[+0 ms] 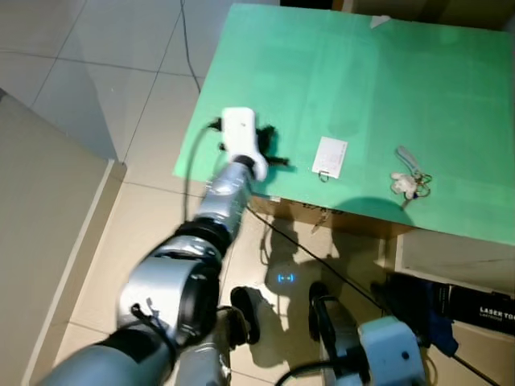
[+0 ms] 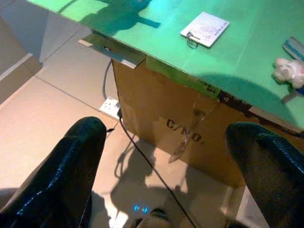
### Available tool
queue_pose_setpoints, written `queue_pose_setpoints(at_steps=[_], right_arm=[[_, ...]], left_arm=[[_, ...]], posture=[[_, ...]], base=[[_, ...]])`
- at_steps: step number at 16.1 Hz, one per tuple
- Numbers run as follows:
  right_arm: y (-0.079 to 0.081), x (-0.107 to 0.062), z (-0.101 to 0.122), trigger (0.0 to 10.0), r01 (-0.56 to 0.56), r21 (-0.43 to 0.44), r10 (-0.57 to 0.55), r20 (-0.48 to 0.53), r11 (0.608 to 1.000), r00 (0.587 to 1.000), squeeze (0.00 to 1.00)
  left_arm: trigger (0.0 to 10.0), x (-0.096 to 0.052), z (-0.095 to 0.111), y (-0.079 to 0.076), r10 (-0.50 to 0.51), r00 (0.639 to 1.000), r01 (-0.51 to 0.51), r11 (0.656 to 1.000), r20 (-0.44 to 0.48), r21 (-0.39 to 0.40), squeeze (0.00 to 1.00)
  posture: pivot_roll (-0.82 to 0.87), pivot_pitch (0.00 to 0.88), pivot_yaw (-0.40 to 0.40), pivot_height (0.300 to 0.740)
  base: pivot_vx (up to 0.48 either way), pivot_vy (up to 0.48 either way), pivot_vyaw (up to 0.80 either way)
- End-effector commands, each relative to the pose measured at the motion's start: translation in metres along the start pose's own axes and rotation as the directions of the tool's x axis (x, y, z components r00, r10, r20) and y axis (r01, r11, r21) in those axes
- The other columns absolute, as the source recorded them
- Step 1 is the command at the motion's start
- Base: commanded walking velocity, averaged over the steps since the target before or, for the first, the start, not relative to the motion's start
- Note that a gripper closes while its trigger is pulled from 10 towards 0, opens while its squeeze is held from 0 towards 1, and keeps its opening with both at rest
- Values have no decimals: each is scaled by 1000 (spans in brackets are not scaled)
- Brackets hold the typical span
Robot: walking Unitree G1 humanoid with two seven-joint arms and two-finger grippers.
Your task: Hang keys on a hook
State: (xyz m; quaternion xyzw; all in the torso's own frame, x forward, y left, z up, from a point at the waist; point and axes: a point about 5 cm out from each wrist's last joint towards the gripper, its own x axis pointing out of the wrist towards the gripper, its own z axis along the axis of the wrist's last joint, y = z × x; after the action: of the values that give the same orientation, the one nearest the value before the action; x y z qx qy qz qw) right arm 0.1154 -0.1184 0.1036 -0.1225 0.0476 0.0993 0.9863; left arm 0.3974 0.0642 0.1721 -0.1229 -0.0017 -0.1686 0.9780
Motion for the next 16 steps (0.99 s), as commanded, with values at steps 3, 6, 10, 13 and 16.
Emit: queue_pose_setpoints(at_steps=[3,6,10,13,16], right_arm=[[-10,16,-13,10000,84,104,-80,-44,991,996,1000],[-39,49,-13,10000,205,202,-206,-17,958,978,1000],[-77,94,-5,10000,281,308,-306,36,909,951,1000],[-88,114,-1,10000,258,295,-290,69,920,955,1000],[-88,131,5,10000,202,263,-239,115,943,964,1000]], left_arm=[[0,-9,12,35,14,999,-15,1000,39,20,0],[0,-27,16,78,74,997,-77,993,32,88,0],[0,-77,-13,109,262,965,-263,960,26,99,0],[0,-116,-40,108,298,954,-297,932,28,206,0],[3294,-143,-59,107,329,943,-309,918,-43,249,0]], posture=[[-285,275,184,740],[-199,143,185,740],[-96,0,124,740],[-51,0,81,740],[-19,0,50,740]], base=[[0,0,0],[0,0,0],[0,0,350],[0,0,717],[0,0,681]])
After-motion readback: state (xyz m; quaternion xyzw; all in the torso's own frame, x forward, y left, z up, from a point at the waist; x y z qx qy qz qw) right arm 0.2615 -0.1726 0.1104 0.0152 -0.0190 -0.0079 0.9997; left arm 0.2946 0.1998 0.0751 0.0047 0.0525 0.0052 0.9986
